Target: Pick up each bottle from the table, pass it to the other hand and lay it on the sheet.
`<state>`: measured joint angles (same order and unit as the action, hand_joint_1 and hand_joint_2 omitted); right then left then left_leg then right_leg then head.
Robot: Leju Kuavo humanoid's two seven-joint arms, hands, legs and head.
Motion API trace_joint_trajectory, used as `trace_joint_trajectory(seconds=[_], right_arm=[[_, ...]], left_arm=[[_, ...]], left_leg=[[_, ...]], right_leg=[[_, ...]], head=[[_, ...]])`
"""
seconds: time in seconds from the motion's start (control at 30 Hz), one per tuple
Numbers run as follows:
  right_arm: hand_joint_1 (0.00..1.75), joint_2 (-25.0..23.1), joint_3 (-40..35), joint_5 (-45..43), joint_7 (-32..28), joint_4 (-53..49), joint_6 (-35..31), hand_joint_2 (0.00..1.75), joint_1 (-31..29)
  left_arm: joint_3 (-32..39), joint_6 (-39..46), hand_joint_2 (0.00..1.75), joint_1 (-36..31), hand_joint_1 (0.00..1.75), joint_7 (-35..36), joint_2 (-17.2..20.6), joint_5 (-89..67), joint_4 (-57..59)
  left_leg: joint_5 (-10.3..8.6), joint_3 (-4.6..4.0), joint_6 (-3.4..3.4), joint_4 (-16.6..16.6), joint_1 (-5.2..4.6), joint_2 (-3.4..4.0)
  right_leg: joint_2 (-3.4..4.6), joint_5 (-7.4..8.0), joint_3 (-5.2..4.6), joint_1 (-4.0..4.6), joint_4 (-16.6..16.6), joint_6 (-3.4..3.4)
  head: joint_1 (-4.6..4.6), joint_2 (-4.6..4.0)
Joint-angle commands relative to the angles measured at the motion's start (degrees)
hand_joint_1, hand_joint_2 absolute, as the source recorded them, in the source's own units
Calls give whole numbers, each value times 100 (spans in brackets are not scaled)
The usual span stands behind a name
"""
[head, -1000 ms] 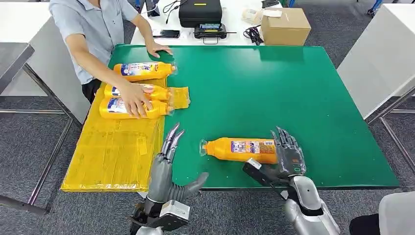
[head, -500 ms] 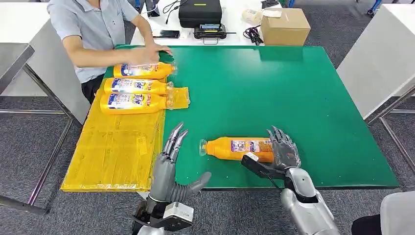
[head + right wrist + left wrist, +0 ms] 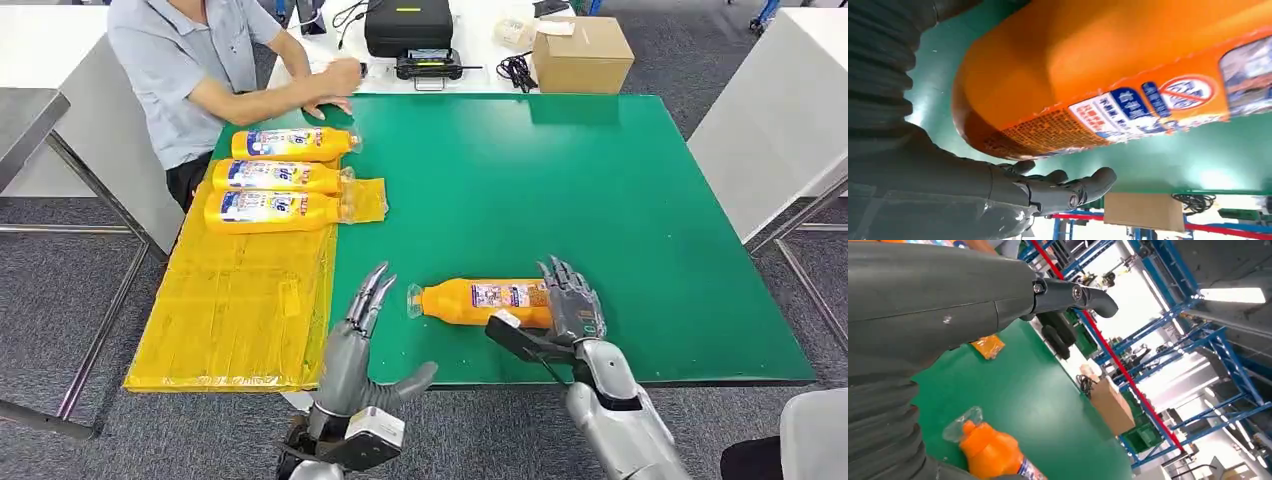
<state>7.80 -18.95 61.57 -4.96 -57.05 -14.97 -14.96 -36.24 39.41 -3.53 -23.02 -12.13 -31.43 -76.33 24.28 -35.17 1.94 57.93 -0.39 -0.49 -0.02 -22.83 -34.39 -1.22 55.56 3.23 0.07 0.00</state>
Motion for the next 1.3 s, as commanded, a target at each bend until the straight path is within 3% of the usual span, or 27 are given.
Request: trace_joint_trajectory(seconds=[0.03, 0.7, 0.9, 1.1, 1.3], right_arm=[[0, -8, -402, 24, -10, 27, 86, 175, -7], [0, 41, -511, -143, 77, 32, 342, 175, -127], [0, 94, -579, -414, 406, 620, 913, 175, -406], [0, 144, -641, -498, 559, 542, 1047, 175, -461], [0, 240, -691, -958, 537, 630, 1620, 175, -638]], left_arm=[[-208, -48, 175, -213, 0, 15, 185, 39, 370], [-241, -55, 175, -231, 0, 10, 197, 1, 359], [-353, -167, 175, -281, 0, 164, 200, -176, 397], [-364, -172, 175, -280, 0, 246, 190, -306, 408], [-438, -263, 175, -392, 0, 232, 176, -297, 515]], left_leg=[[8, 26, -12, -5, 8, 4], [8, 23, -11, -4, 5, 5], [3, 18, -7, -7, 3, 3], [3, 34, -8, -7, 4, -6], [2, 34, -7, -5, 3, -2]], right_leg=[[0, -6, 27, 9, -8, -15], [2, -6, 24, 6, -5, -14], [1, -2, 18, 3, -8, -9], [-8, -5, 36, 5, -8, -10], [-3, -3, 34, 4, -7, -9]], head=[[0, 0], [0, 0], [0, 0], [0, 0], [0, 0]])
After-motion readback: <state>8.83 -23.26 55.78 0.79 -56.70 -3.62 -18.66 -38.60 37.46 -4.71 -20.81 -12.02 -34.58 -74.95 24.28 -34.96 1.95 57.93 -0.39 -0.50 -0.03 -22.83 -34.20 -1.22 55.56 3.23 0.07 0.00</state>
